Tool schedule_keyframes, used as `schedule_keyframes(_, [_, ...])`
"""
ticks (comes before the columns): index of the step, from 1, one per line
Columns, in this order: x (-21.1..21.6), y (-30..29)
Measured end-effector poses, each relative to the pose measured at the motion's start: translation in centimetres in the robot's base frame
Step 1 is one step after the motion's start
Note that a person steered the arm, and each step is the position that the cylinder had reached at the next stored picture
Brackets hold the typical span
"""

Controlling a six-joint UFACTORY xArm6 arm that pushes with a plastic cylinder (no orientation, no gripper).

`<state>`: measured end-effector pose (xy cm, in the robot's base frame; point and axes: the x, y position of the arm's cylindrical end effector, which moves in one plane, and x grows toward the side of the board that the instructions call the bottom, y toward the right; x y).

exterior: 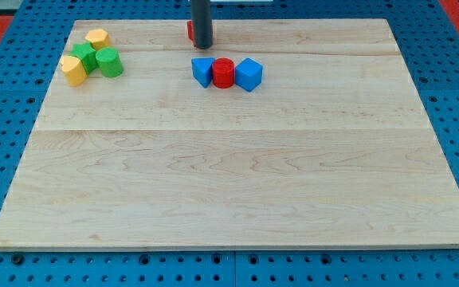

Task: Push the red circle towards the left side of the board

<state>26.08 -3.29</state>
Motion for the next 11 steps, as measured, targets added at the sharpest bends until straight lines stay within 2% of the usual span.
schedule_keyframes(1, [3.0, 4.0])
schedule_keyframes(2, [6.0, 3.2])
schedule_keyframes(3, [7.2, -0.3])
schedule_keyframes(4, [8.5, -0.3])
schedule_keyframes(6, [15.6, -1.7])
schedule_keyframes(7, [19.2, -5.6])
schedule_keyframes(8, [20.6, -8.9])
schedule_keyframes(11, [20.7, -9.0])
